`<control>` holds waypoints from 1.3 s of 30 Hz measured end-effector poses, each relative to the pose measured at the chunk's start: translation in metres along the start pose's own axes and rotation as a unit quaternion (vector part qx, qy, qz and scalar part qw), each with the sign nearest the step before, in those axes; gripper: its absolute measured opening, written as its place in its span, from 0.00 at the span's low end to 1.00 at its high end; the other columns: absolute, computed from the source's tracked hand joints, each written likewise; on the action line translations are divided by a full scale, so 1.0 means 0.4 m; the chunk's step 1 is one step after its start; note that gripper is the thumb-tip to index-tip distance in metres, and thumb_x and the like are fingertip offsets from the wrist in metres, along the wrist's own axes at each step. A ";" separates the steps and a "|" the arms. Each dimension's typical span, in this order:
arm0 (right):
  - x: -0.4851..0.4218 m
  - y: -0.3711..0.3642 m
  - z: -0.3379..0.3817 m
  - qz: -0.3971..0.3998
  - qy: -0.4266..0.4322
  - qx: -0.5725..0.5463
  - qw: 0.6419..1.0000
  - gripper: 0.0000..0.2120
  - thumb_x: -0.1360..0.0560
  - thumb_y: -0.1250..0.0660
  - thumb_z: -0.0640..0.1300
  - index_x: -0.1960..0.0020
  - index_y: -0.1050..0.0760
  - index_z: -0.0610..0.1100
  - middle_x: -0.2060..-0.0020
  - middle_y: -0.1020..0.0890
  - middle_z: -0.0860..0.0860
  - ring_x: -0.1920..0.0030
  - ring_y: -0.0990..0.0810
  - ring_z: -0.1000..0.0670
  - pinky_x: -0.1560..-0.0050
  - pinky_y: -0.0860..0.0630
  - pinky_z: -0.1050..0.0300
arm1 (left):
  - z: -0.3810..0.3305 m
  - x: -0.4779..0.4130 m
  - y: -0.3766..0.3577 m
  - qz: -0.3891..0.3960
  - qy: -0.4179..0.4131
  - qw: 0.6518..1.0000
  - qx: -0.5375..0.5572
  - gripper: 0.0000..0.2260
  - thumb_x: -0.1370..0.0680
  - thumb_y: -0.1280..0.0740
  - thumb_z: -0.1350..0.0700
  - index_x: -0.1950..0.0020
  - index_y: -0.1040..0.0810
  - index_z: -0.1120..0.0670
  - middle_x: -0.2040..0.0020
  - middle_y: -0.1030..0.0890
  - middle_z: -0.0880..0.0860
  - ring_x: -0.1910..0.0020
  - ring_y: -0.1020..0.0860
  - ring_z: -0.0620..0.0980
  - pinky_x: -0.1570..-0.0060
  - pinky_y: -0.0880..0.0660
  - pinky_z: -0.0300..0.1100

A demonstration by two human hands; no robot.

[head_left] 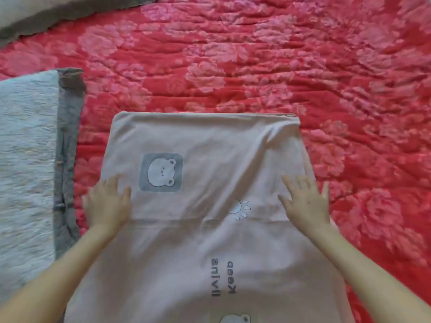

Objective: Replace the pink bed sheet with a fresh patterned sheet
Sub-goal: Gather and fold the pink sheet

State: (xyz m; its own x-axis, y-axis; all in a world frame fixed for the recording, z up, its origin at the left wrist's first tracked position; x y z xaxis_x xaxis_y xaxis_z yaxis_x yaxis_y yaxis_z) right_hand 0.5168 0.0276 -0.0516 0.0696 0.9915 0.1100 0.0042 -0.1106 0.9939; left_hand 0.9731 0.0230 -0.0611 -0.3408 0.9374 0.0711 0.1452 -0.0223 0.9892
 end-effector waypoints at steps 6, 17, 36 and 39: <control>0.495 -0.304 -0.119 0.246 -0.153 0.006 0.957 0.29 0.22 0.57 0.63 0.24 0.47 0.52 0.27 0.37 0.40 0.27 0.39 0.40 0.39 0.37 0.33 | 0.171 0.401 -0.213 0.139 0.042 0.989 -0.036 0.25 0.22 0.49 0.49 0.28 0.34 0.60 0.31 0.32 0.67 0.33 0.33 0.68 0.41 0.36 0.66; 0.743 -0.313 -0.191 0.116 -0.646 -0.395 0.643 0.46 0.44 0.24 0.64 0.36 0.31 0.38 0.38 0.26 0.36 0.41 0.25 0.36 0.39 0.27 0.42 | 0.324 0.661 -0.163 0.198 0.464 0.807 0.308 0.37 0.29 0.31 0.38 0.35 0.30 0.67 0.38 0.26 0.67 0.42 0.25 0.65 0.45 0.29 0.53; 1.054 0.187 -0.086 0.020 -0.682 -0.490 0.543 0.26 0.28 0.30 0.35 0.34 0.35 0.31 0.42 0.24 0.42 0.48 0.23 0.45 0.56 0.23 0.56 | 0.491 0.837 0.229 0.253 0.501 0.753 0.344 0.07 0.28 0.31 0.68 0.52 0.26 0.64 0.65 0.25 0.58 0.71 0.27 0.54 0.84 0.29 0.39; 0.886 0.269 -0.106 -0.063 -0.634 -0.554 0.535 0.27 0.30 0.30 0.33 0.34 0.36 0.32 0.45 0.27 0.48 0.52 0.22 0.46 0.67 0.23 0.64 | 0.417 0.683 0.312 0.230 0.456 0.741 0.436 0.10 0.23 0.37 0.67 0.65 0.28 0.59 0.80 0.26 0.55 0.84 0.28 0.46 0.88 0.33 0.34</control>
State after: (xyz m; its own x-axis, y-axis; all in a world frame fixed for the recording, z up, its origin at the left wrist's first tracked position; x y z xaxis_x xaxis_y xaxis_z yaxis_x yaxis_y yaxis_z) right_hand 0.4996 0.3702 0.0947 0.7627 0.0638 0.6436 -0.4565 0.7580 0.4659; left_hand 1.0530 0.3341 0.0602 -0.4966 0.2672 0.8259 0.8506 0.3391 0.4017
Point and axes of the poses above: each hand's wrist, its own x-axis away from the middle knuckle, its own y-axis out of the back of the hand, z = x × y, the point moved 5 cm from there along -x, towards the middle knuckle
